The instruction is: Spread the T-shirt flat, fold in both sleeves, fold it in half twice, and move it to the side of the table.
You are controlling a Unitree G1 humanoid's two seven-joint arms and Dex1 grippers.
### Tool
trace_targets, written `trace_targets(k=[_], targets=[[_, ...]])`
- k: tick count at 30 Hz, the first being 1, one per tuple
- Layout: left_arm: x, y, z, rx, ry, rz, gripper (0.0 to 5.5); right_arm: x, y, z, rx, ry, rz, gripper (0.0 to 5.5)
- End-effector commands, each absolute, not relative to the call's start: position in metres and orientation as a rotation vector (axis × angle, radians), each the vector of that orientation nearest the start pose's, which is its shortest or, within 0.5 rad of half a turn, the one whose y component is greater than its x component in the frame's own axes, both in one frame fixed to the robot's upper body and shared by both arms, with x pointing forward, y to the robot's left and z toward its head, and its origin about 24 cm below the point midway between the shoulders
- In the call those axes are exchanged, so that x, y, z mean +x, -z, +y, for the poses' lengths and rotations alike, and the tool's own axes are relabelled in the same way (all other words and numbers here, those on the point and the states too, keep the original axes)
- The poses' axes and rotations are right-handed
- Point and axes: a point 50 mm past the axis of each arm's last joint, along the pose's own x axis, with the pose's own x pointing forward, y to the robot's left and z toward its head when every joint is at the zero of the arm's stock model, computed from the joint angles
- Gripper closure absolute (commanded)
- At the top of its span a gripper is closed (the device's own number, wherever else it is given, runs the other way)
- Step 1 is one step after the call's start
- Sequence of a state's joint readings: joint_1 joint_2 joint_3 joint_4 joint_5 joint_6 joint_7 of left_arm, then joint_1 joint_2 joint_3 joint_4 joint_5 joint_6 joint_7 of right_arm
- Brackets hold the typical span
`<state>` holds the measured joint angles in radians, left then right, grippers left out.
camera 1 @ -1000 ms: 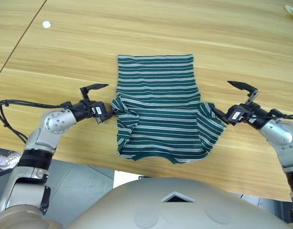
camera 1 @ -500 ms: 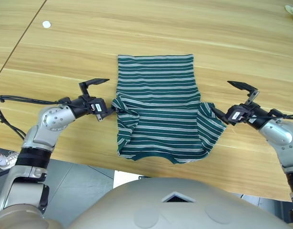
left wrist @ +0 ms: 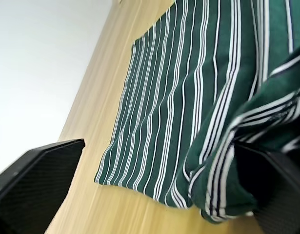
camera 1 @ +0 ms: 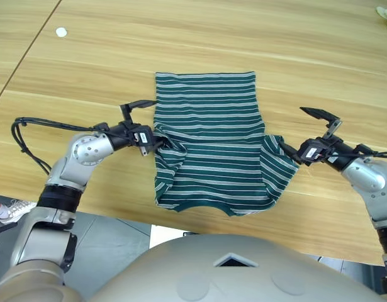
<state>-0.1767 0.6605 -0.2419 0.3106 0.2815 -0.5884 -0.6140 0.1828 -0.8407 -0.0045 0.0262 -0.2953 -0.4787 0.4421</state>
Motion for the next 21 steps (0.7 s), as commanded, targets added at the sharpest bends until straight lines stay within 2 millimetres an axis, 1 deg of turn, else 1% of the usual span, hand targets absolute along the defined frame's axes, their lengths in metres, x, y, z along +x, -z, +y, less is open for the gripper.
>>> trace_targets(k=[1,4,6,10,13,17,19,21], targets=[[0.261,-0.052,0.189,1.001,0.977,-0.115,0.11,0.206,-0.07,-0.26,-1.136,-0.705,0.033,0.1],[0.264,-0.056,0.186,0.985,0.964,-0.142,0.11,0.206,-0.07,-0.26,-1.136,-0.705,0.034,0.1],[0.265,-0.056,0.185,0.986,0.964,-0.142,0.11,0.206,-0.07,-0.259,-1.135,-0.705,0.032,0.1],[0.263,-0.042,0.181,0.985,0.994,-0.101,0.11,0.206,-0.07,-0.259,-1.135,-0.705,0.029,0.1],[0.266,-0.037,0.178,0.976,0.998,-0.09,0.11,0.207,-0.07,-0.259,-1.135,-0.703,0.029,0.1],[0.262,-0.027,0.171,0.976,1.047,-0.07,0.11,0.207,-0.071,-0.26,-1.139,-0.703,0.03,0.1],[0.26,-0.024,0.168,0.955,1.068,-0.062,0.11,0.206,-0.072,-0.261,-1.138,-0.71,0.035,0.1],[0.261,-0.026,0.166,0.912,1.063,-0.059,0.11,0.204,-0.071,-0.262,-1.136,-0.724,0.043,0.1]])
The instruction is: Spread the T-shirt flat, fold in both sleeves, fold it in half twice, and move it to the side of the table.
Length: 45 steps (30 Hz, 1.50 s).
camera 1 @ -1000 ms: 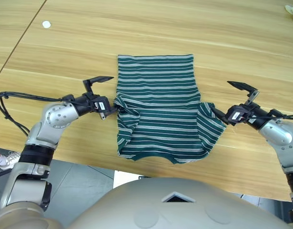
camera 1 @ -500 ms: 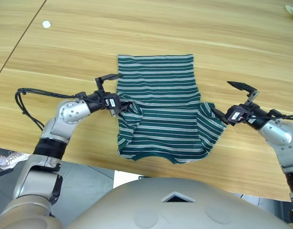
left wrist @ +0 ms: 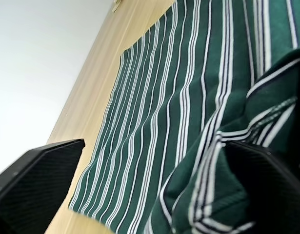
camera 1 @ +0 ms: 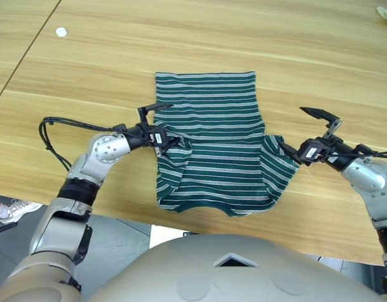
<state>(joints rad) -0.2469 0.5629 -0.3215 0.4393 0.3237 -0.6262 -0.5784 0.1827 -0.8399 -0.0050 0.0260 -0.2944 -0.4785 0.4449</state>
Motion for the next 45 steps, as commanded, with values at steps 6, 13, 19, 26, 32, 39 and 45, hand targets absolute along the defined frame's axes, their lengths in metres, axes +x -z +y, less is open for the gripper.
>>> trace_targets(k=[6,13,19,26,32,39,45], targets=[[0.271,-0.039,0.161,0.81,0.969,-0.113,0.11,0.195,-0.069,-0.272,-1.169,-0.727,0.109,0.1],[0.281,-0.05,0.162,0.793,0.838,-0.169,0.11,0.169,-0.074,-0.31,-1.309,-0.69,0.289,0.1],[0.276,-0.054,0.16,0.725,0.847,-0.19,0.11,0.137,-0.057,-0.311,-1.284,-0.801,0.398,0.1],[0.277,-0.057,0.163,0.718,0.83,-0.199,0.11,0.131,-0.033,-0.282,-1.187,-0.96,0.374,0.1],[0.276,-0.057,0.164,0.72,0.826,-0.199,0.1,0.137,-0.029,-0.288,-1.193,-0.952,0.389,0.75],[0.276,-0.057,0.164,0.73,0.826,-0.195,0.1,0.136,-0.028,-0.288,-1.195,-0.96,0.382,2.2],[0.277,-0.057,0.163,0.737,0.83,-0.199,0.1,0.135,-0.027,-0.288,-1.197,-0.97,0.378,3.33]])
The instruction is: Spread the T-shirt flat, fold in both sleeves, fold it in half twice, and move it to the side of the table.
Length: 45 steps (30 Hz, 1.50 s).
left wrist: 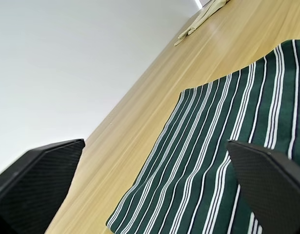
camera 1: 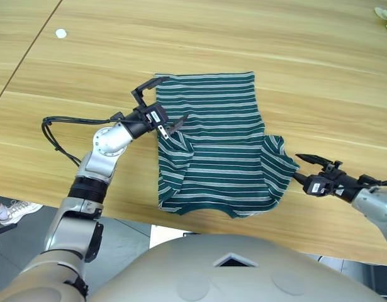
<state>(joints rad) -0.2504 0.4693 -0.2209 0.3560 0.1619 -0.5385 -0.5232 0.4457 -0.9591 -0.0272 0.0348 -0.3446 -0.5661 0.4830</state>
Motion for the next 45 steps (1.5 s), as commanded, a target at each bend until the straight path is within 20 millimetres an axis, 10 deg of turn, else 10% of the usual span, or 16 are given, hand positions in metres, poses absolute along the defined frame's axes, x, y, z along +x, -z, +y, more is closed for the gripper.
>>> trace_targets(k=[1,12,45], targets=[[0.277,-0.057,0.163,0.738,0.83,-0.199,0.1,0.135,-0.027,-0.288,-1.198,-0.971,0.377,3.52],[0.278,-0.057,0.16,0.741,0.836,-0.207,0.1,0.137,-0.027,-0.29,-1.213,-0.967,0.362,5.48],[0.277,-0.053,0.158,0.755,0.834,-0.197,0.1,0.161,-0.062,-0.23,-1.3,-0.99,-0.042,5.48]])
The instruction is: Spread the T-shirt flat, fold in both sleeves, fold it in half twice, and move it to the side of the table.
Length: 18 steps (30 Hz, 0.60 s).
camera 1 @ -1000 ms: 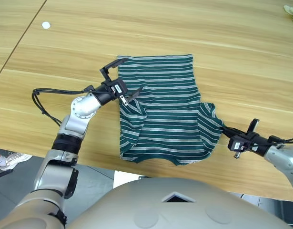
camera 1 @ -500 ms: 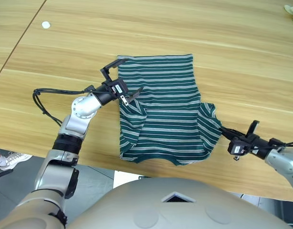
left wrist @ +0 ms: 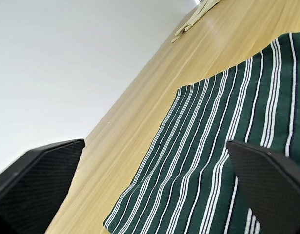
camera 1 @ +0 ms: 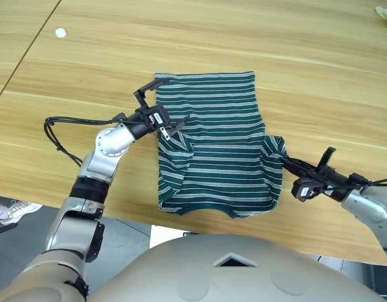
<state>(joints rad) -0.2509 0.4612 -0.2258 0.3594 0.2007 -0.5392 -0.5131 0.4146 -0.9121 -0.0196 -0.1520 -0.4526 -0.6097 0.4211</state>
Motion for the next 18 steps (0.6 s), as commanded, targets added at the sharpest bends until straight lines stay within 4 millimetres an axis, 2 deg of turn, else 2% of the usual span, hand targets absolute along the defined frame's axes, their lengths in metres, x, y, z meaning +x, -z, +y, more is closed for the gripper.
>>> trace_targets(k=[1,10,18], targets=[[0.277,-0.053,0.158,0.754,0.835,-0.198,0.1,0.162,-0.062,-0.227,-1.302,-0.999,-0.046,5.48],[0.277,-0.052,0.157,0.75,0.834,-0.196,0.1,0.173,-0.057,-0.205,-1.327,-1.087,-0.082,5.48],[0.277,-0.053,0.156,0.748,0.838,-0.201,0.1,0.173,-0.051,-0.191,-1.335,-1.182,-0.083,5.48]])
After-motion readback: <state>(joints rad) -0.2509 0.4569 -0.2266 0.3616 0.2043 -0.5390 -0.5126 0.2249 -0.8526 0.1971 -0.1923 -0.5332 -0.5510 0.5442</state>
